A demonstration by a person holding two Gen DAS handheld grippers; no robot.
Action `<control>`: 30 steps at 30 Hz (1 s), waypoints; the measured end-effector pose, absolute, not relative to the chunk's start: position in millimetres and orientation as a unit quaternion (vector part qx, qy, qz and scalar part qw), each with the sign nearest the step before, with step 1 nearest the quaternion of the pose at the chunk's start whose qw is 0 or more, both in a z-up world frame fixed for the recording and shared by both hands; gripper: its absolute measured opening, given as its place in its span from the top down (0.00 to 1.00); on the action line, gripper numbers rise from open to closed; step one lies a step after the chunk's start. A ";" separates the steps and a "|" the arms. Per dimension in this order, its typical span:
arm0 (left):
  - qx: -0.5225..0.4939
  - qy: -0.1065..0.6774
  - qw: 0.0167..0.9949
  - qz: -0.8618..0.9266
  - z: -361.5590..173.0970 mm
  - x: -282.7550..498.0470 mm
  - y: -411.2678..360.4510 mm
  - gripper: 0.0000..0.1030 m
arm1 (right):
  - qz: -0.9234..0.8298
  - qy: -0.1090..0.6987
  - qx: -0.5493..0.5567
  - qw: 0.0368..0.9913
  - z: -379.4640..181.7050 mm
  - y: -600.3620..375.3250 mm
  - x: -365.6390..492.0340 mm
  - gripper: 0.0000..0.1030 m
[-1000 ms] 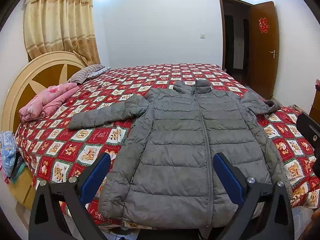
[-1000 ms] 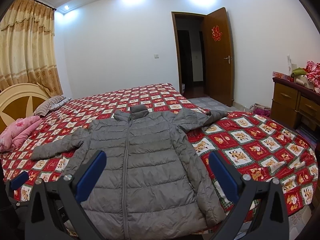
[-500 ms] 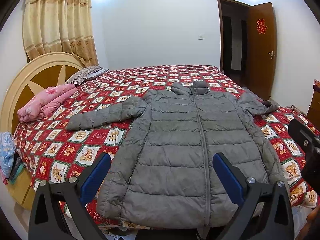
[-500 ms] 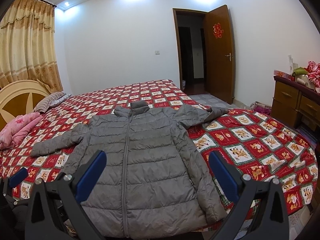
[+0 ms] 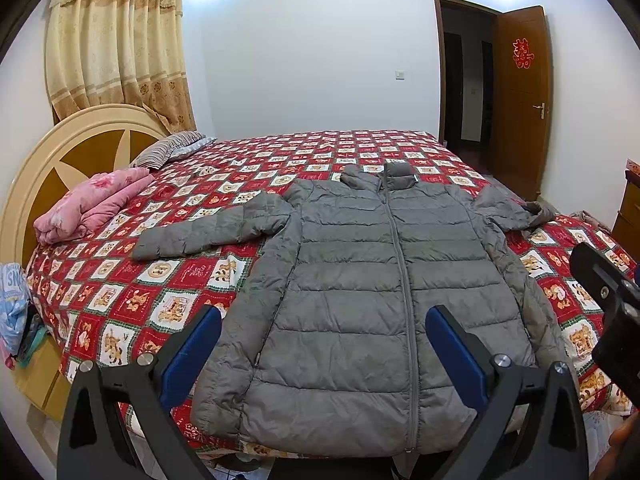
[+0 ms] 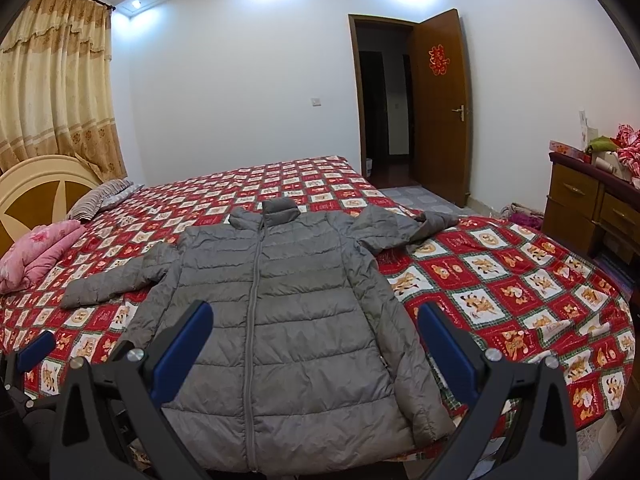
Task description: Fold large clothes
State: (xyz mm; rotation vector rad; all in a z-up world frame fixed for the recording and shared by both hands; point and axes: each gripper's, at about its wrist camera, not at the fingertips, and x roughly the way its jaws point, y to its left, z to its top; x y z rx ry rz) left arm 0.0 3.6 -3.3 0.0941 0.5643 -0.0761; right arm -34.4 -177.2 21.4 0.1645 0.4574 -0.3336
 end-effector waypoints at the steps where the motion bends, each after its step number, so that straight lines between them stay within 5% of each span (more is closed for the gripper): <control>1: 0.046 0.278 0.959 -0.038 -3.3 -0.2 3.1 0.01 | -0.164 0.226 0.081 0.957 21.1 -176.1 -34.4 0.00; 30: 0.019 0.329 0.940 -0.085 -27.3 54.6 8.0 0.01 | -0.172 0.261 0.074 0.947 9.4 -205.6 8.4 0.00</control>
